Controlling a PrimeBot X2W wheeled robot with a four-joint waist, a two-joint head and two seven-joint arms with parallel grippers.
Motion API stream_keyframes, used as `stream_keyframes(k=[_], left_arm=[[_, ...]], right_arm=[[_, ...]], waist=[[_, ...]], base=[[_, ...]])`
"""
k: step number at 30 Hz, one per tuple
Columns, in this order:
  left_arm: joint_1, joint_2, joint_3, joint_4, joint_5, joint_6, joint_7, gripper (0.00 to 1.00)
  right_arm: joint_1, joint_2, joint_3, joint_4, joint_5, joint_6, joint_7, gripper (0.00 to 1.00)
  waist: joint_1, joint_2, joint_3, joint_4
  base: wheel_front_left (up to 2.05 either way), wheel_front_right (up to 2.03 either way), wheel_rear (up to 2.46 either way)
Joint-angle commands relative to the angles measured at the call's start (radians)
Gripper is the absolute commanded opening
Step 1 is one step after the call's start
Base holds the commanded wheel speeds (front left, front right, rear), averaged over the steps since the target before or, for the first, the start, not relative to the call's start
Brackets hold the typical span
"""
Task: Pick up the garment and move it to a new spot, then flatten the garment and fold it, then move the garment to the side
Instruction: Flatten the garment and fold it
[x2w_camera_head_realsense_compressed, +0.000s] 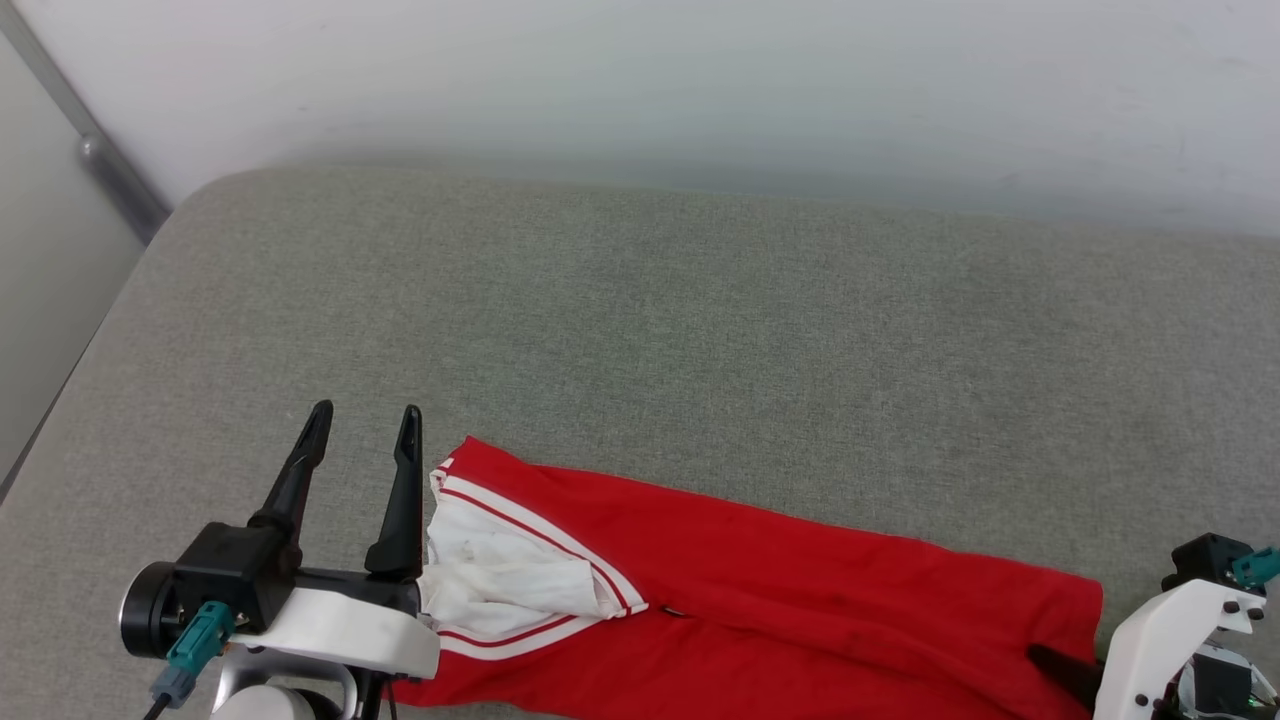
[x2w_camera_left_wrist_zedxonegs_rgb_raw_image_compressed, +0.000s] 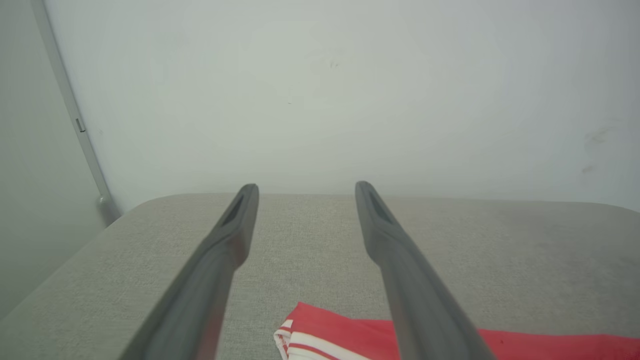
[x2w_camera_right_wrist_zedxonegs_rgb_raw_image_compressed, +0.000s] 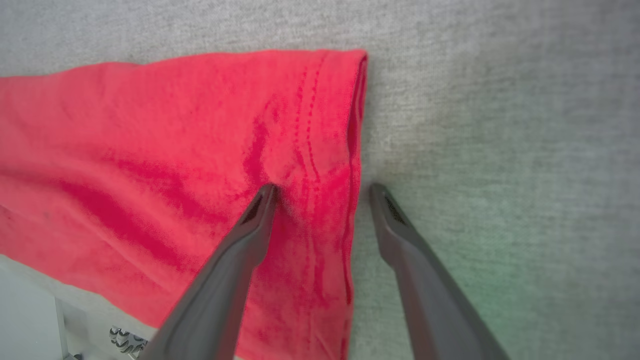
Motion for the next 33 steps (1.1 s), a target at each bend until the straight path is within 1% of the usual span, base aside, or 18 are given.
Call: stream_keyframes(k=[1,2,5,12,14,16,18,22,26,29,31,33], left_arm=[[-0.008,-0.002,0.001,0.005,0.006,-0.001,-0.006,1.0],[-0.007,-0.001,0.001,0.007,0.012,-0.003,-0.006,1.0],[0.001,-0.001,0.001,0.014,0.018,-0.004,-0.006,1.0],[0.026,0.006,0.012,0.026,0.015,0.009,-0.007,1.0],[0.03,0.007,0.015,0.022,0.019,0.014,-0.007,1.0],[0.038,0.009,0.018,0.019,0.018,0.02,-0.006,1.0],[0.042,0.014,0.023,0.018,0.019,0.027,-0.005,1.0],[0.046,0.016,0.022,0.009,0.023,0.031,-0.005,1.0],[0.051,0.016,0.025,-0.001,0.019,0.037,-0.004,1.0],[0.05,0.02,0.028,-0.007,0.021,0.043,-0.003,1.0],[0.052,0.02,0.03,-0.011,0.02,0.044,-0.004,1.0],[0.053,0.021,0.029,-0.012,0.018,0.044,-0.003,1.0]], right_arm=[[0.014,0.038,0.034,0.049,0.011,0.0,0.008,0.02],[0.015,0.039,0.041,0.058,0.016,0.002,0.009,0.0],[0.012,0.032,0.054,0.064,0.026,0.001,0.002,0.0],[-0.033,-0.029,0.058,0.003,0.03,0.0,-0.037,0.0],[-0.053,-0.055,0.059,-0.01,0.019,0.0,-0.044,0.0],[-0.072,-0.084,0.054,0.004,0.011,0.0,-0.036,0.0],[-0.102,-0.109,0.034,0.023,0.006,0.0,-0.038,0.0],[-0.136,-0.158,-0.036,0.064,-0.016,0.0,-0.04,0.0],[-0.156,-0.18,-0.115,0.082,-0.032,0.0,-0.024,0.0],[-0.173,-0.152,-0.165,0.089,-0.019,0.0,-0.003,0.0],[-0.189,-0.098,-0.2,0.101,0.038,0.0,0.037,0.0],[-0.207,-0.04,-0.236,0.109,0.118,0.0,0.104,0.0]], waist=[[0.0,0.0,0.0,0.002],[0.0,0.0,-0.002,0.002],[0.0,0.0,-0.007,-0.004],[0.0,0.0,-0.033,-0.047],[0.0,0.0,-0.036,-0.065],[0.0,0.0,-0.037,-0.086],[0.0,0.0,-0.037,-0.105],[0.0,0.0,-0.038,-0.128],[0.0,0.0,-0.033,-0.151],[0.0,0.0,-0.03,-0.164],[0.0,0.0,-0.03,-0.171],[0.0,0.0,-0.03,-0.176]], base=[[0.0,0.0,0.0],[0.0,0.0,0.0],[0.0,0.0,0.0],[0.0,0.0,0.0],[0.0,0.0,0.0],[0.0,0.0,0.0],[0.0,0.0,0.0],[0.0,0.0,0.0],[0.0,0.0,0.0],[0.0,0.0,0.0],[0.0,0.0,0.0],[0.0,0.0,0.0]])
